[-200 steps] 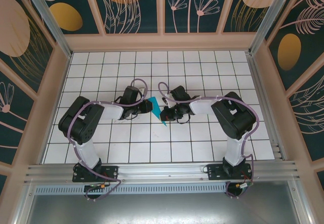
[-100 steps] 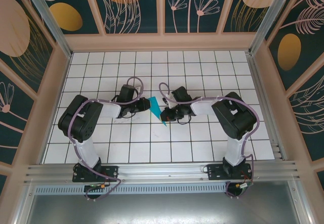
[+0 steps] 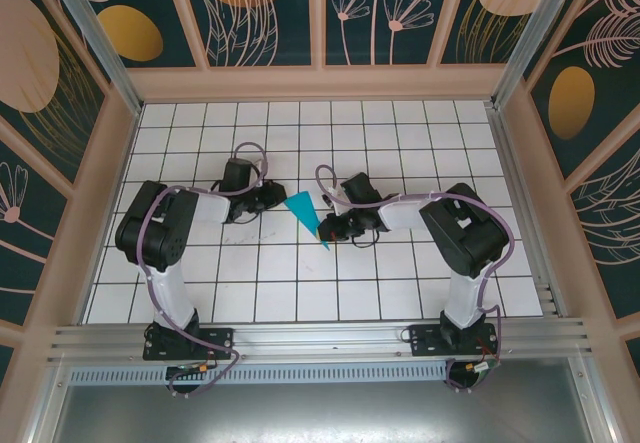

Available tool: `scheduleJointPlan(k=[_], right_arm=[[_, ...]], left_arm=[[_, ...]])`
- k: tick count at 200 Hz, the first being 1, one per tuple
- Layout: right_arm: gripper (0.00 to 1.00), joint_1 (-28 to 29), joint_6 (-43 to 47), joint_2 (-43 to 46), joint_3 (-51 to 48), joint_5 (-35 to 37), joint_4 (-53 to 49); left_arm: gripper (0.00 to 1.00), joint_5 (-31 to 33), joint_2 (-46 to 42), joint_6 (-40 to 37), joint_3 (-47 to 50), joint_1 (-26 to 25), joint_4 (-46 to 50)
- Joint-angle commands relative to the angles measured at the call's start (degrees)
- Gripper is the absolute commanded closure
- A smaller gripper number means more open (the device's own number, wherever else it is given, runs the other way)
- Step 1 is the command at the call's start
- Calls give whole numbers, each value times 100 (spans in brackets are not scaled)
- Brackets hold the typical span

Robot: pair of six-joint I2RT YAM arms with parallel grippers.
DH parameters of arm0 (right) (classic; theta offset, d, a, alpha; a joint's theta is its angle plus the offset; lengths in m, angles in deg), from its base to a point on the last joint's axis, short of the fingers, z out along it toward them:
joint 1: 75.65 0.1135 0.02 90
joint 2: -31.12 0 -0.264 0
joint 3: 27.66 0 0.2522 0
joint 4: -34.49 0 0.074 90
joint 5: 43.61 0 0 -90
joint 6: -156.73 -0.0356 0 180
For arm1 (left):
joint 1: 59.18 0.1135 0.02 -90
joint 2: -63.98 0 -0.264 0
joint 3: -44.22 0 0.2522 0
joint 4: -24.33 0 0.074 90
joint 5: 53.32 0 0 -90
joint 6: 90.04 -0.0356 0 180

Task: Fold a paper plane with a square sheet of paper (pick it up from the middle)
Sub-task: Fold the wing for the fifth time at the center of the table, then turn over a paper plane at the center of the table.

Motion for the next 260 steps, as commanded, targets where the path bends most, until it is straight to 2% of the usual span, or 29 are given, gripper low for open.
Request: scheduleJointPlan(k=[1, 32, 54, 75, 97, 138, 158, 181, 224, 260], right_arm=[[100, -32, 43, -199, -406, 371, -1170], [100, -33, -292, -3, -197, 59, -777], [96, -34, -610, 207, 201, 23, -567], [85, -32, -811, 563, 483, 234, -427], [64, -95, -935, 1100, 598, 793, -390], [49, -534, -649, 1852, 357, 1510, -495], [39, -942, -458, 2013, 132, 1654, -390], [28, -1301, -557, 2046, -226, 1746, 9], [16, -1573, -832, 2047, -604, 1958, 404], [14, -1638, -896, 2136, -600, 2133, 265]], left_arm=[[82, 748, 216, -219, -256, 204, 509], [69, 1151, -75, -149, -492, 215, 966], [61, 1366, -522, -43, -477, 220, 1214], [51, 1499, -1009, 74, -381, 215, 1512], [44, 1361, -1580, 222, -113, 199, 1646], [31, 1438, -2465, 903, 555, 94, 1717], [23, 1736, -2728, 1200, 653, -166, 1980], [13, 2103, -2761, 1609, 620, -704, 2270], [11, 2691, -2162, 2616, 17, -1782, 2875], [21, 2941, -1142, 2989, -1024, -2323, 3546]])
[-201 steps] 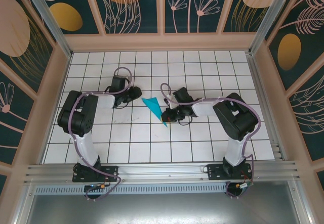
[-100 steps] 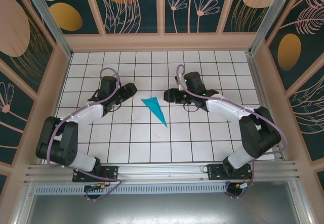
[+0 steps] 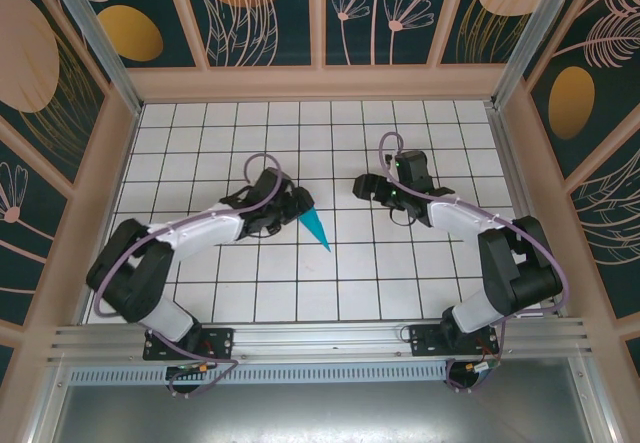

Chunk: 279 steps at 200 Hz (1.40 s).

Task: Fold a paper plane with a square sheet of paper (pick it up from the middle)
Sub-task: Turn over a paper plane at the center of the table.

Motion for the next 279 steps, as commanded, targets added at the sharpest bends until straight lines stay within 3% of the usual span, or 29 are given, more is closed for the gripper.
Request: scheduleJointPlan(k=[1, 35, 98, 179, 213, 279], right_arm=[[14, -70, -100, 145, -28, 226, 149], [14, -104, -123, 181, 5, 211, 51], [16, -102, -139, 38, 93, 28, -20], [18, -106, -144, -19, 216, -21, -230], [19, -102, -149, 203, 167, -39, -444], [19, -118, -317, 940, 125, 29, -999]], left_arm=[[21, 377, 573, 483, -703, -213, 733], [34, 609, 1208, 574, -1243, -313, 1172], [52, 807, 1099, 608, -1058, -313, 1330], [81, 849, 663, 882, -426, -310, 526], [100, 780, 455, 667, -243, -291, 53], [100, -239, -244, -190, 16, -215, -1263]])
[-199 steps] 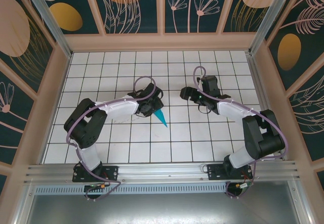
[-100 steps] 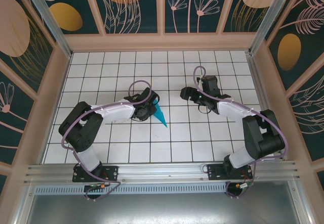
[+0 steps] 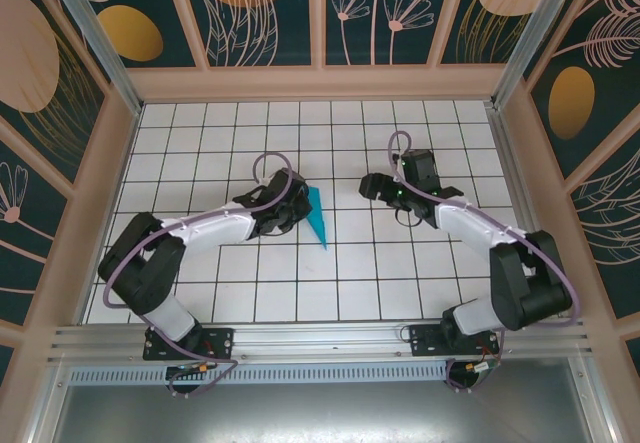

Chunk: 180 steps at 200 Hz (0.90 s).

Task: Fold a paper plane with a square sheet of paper (pick it up from the middle)
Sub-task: Turn over a paper plane at the center of the table.

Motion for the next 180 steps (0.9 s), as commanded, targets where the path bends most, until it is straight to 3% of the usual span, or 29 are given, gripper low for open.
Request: scheduleJointPlan(k=[1, 34, 71, 113, 180], right_arm=[[19, -45, -187, 339, 88, -55, -297], [19, -26, -433, 411, -14, -318, -220], [22, 112, -573, 315, -143, -528, -100], [32, 653, -683, 21, -271, -589, 9], [54, 1512, -642, -823, 83, -580, 28]], left_arm=[[100, -583, -333, -508, 137, 47, -874], [100, -1436, -211, -563, 559, 57, -1960], [99, -1841, 295, -404, 1014, 82, -2873], [98, -1864, 515, -294, 1430, 116, -3234], [97, -1571, 518, -382, 1554, 151, -2827]])
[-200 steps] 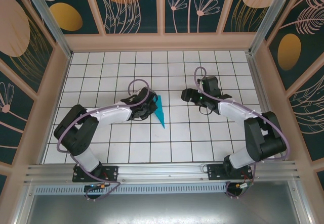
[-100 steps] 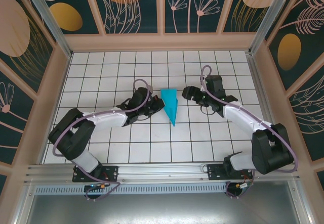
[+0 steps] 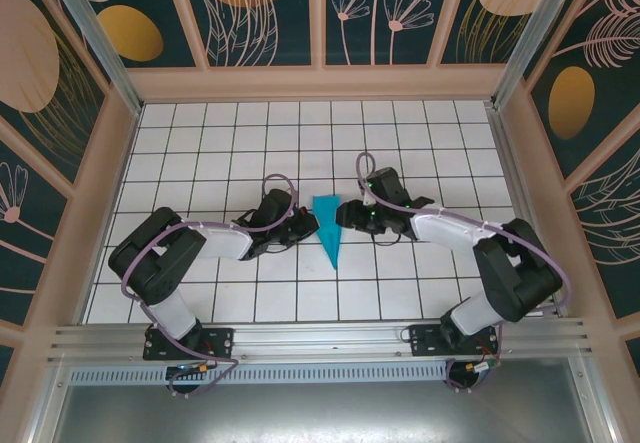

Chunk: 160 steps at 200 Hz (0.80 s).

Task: Fold a paper plane with a square sheet of paper (pick it up from the middle)
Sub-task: Turn over a paper plane at the center of the table, then move the paper plane to the center of the table.

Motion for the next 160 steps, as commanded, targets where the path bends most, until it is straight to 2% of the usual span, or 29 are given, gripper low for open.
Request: scheduleJointPlan(k=[1, 24, 72, 111, 160], right_arm=[[54, 169, 19, -230, 254, -78, 65], [59, 230, 30, -273, 305, -60, 78], [60, 241, 81, -346, 376, -94, 101], [60, 243, 183, -589, 500, -88, 49], [55, 241, 292, -909, 579, -223, -78]], left_arm=[[97, 125, 21, -48, 24, 34, -20], [97, 86, 14, -86, -47, 42, 64], [97, 108, 17, -92, -64, 44, 112], [97, 81, 165, -83, -74, 41, 112], [97, 98, 193, -63, -69, 44, 122]])
